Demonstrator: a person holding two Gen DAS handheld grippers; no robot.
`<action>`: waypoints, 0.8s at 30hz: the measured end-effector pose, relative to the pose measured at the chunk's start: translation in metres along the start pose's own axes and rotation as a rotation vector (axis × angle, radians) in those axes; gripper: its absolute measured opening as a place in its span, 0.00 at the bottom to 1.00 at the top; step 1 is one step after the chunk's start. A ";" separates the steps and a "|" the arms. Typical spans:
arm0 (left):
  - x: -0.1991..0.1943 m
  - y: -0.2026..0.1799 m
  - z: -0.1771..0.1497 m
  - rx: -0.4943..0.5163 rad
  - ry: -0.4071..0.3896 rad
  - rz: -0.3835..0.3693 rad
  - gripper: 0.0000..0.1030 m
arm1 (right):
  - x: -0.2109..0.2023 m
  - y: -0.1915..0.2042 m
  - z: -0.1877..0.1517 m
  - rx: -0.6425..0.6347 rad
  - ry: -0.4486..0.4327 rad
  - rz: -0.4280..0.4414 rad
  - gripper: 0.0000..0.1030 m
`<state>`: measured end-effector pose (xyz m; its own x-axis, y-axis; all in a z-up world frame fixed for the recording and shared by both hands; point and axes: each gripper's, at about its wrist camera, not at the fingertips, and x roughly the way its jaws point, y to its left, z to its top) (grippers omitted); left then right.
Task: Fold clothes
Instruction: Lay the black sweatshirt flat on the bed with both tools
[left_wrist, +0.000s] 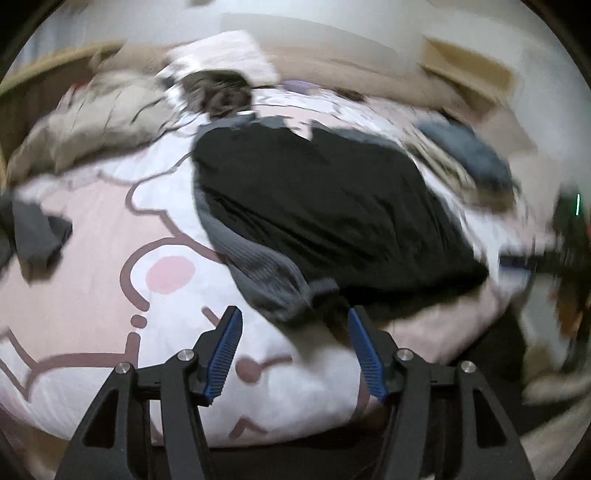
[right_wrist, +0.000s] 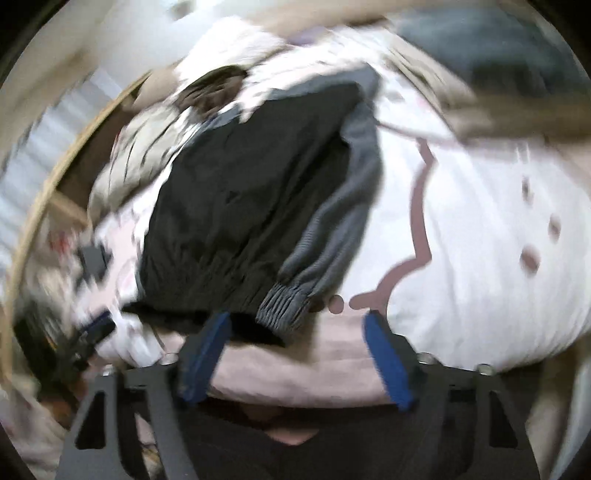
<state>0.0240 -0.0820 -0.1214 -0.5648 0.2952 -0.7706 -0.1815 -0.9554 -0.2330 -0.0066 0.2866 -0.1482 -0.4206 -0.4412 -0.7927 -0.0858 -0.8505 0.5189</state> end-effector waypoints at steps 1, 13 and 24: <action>0.002 0.008 0.007 -0.059 0.005 -0.013 0.57 | 0.004 -0.008 0.002 0.066 0.010 0.036 0.67; 0.051 0.036 0.022 -0.368 0.184 -0.065 0.57 | 0.061 -0.006 0.014 0.317 0.159 0.144 0.30; 0.069 0.042 0.003 -0.629 0.366 -0.247 0.66 | 0.031 0.002 0.013 0.121 0.095 0.117 0.14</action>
<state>-0.0253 -0.1019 -0.1825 -0.2452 0.5841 -0.7738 0.2862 -0.7190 -0.6334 -0.0318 0.2747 -0.1672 -0.3478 -0.5649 -0.7483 -0.1514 -0.7538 0.6395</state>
